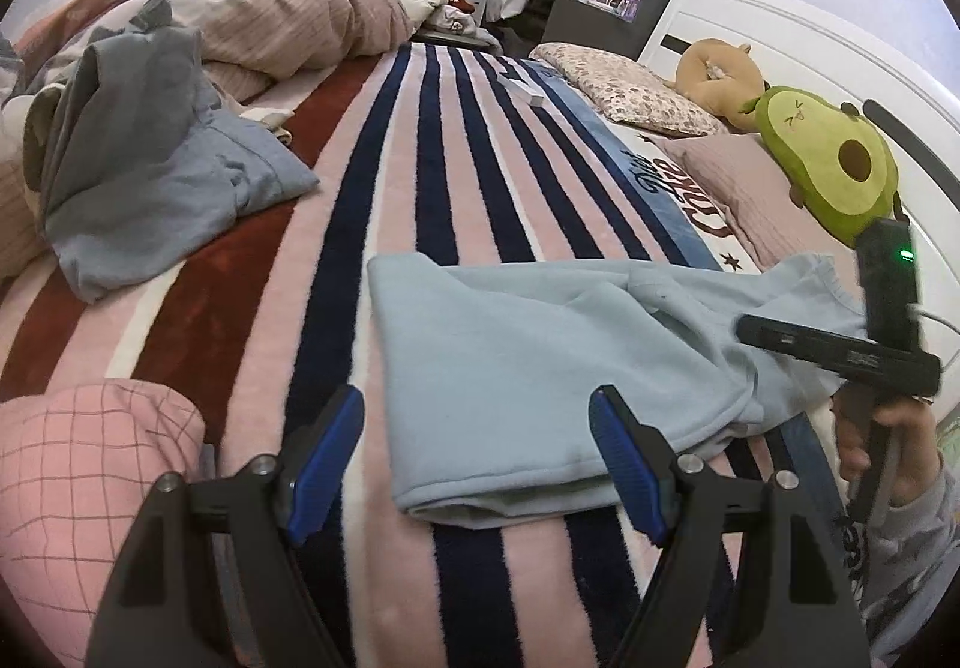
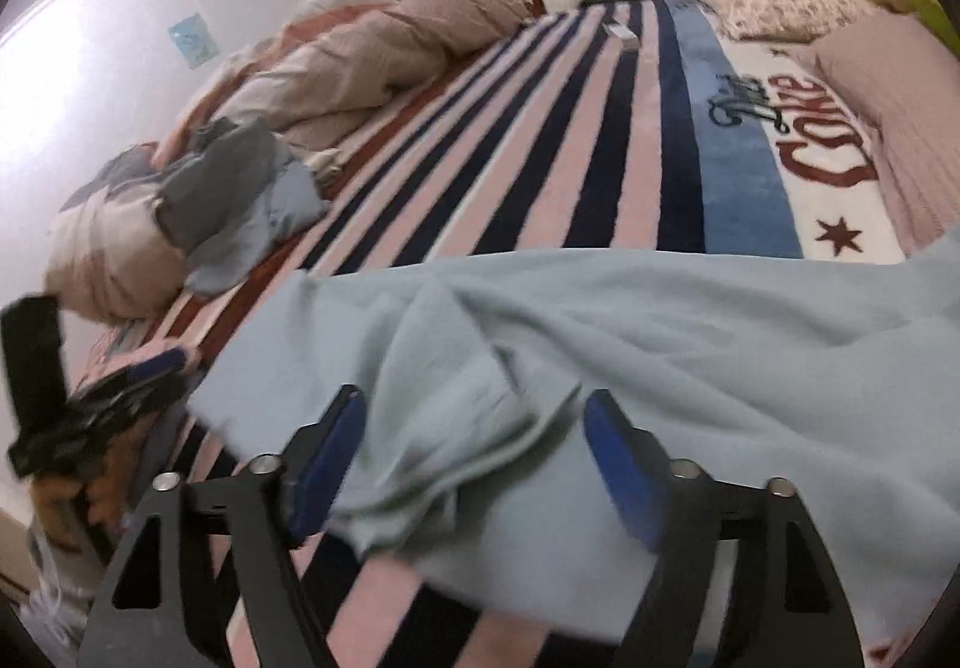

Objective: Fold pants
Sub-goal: 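Grasp the folded sweatpants edge with the right tool and lift it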

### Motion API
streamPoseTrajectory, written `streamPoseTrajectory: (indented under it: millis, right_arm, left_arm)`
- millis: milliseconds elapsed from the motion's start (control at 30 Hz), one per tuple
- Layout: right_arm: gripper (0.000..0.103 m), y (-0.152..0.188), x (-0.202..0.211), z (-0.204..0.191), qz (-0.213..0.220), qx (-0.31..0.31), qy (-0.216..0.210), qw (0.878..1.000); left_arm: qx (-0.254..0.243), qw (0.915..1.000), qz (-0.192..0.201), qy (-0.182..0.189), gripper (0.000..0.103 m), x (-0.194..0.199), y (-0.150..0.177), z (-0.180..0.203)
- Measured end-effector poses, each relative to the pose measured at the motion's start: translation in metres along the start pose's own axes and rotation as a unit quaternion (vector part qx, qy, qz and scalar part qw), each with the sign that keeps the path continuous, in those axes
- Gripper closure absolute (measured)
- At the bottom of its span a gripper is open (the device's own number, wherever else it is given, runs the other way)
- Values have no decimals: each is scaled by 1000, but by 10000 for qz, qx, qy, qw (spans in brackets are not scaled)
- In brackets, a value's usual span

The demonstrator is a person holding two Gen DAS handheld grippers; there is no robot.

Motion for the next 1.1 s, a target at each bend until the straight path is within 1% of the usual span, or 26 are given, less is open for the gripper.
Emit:
streamPoseTrajectory:
  millis: [33,67,100,133,167,200,233,300,367,433,500,567,600,667,700,733,767,800,833,900,933,967,1000,1033,1067,1100]
  right_arm:
    - [30,-2,-7,1,-72,-39,16,10000]
    - [42,-2,-13,-1,-105,-45,-52,9999]
    - [76,-1,-14,-4,-74,-9,-117,9999]
    - [95,-1,-15,-6,-63,28,-143,9999]
    - [98,1,-12,-7,26,48,-169,9998]
    - [99,2,-6,-7,191,52,-120,9997]
    - [99,4,-2,-6,266,61,-83,9996]
    - [99,8,17,0,548,-107,-42,9984]
    - [100,14,32,9,726,-327,7,9968]
    - [100,23,41,15,788,-461,158,9957]
    - [100,38,48,22,760,-621,212,9949]
    - [99,51,47,23,539,-647,118,9964]
    - [96,54,45,23,472,-637,96,9968]
    - [93,58,45,25,353,-659,-6,9972]
    - [80,58,46,27,345,-672,-48,9971]
    - [71,57,48,28,378,-700,-109,9968]
    - [56,53,52,30,466,-726,-110,9962]
    - [51,48,56,30,554,-695,-47,9960]
    - [50,45,57,30,570,-660,5,9962]
    - [28,35,49,32,347,-615,133,9974]
    - [29,32,41,33,136,-646,120,9977]
    - [32,28,33,32,-4,-688,-9,9976]
    - [57,25,28,28,-18,-640,-137,9979]
    - [74,22,25,22,-34,-507,-136,9986]
    - [96,17,20,11,9,-227,53,9997]
    - [97,16,20,5,99,-101,110,9998]
  left_arm:
    - [6,10000,5,3,29,0,0,-1]
    - [10,10000,15,-12,29,1,0,-2]
    - [13,10000,23,-24,29,1,0,-2]
    - [18,10000,30,-32,29,1,-1,-3]
    - [31,10000,32,-24,29,1,-1,-4]
    - [36,10000,26,-12,29,0,-1,-4]
    - [36,10000,19,-1,29,0,-1,-5]
    - [17,10000,9,-3,29,-1,-1,-4]
    - [-3,10000,-3,-13,29,-1,-1,-4]
    - [-1,10000,5,-10,29,-1,-1,-3]
    - [2,10000,14,5,29,0,-1,-3]
    - [10,10000,14,4,29,0,0,-2]
    - [3,10000,10,8,29,0,0,-2]
    - [0,10000,-6,16,29,0,0,-2]
    - [-3,10000,-15,19,29,0,0,-1]
    - [-8,10000,-19,16,29,0,0,-1]
    - [-13,10000,-17,11,29,0,0,-1]
    - [-13,10000,-14,8,29,0,0,-1]
    - [-8,10000,-9,9,29,0,0,0]
    - [16,10000,-11,19,29,0,0,-1]
    - [23,10000,-15,23,29,0,-1,-1]
    - [28,10000,-12,23,29,-1,-1,-2]
    - [24,10000,1,38,29,0,-1,-2]
    - [30,9999,30,109,29,1,-2,-1]
    - [59,9994,71,325,29,3,-4,2]
    - [75,9986,96,511,29,5,-5,5]
Point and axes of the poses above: each gripper's, at about its wrist camera, not at the fingertips, and x roughly against the way its jaws point, z to its right, y to its underside, the point moved 6 cm from there along -x, roughly the way its jaws point, and after that the axes turned 9 degrees about -z, right-handed, at the moved point
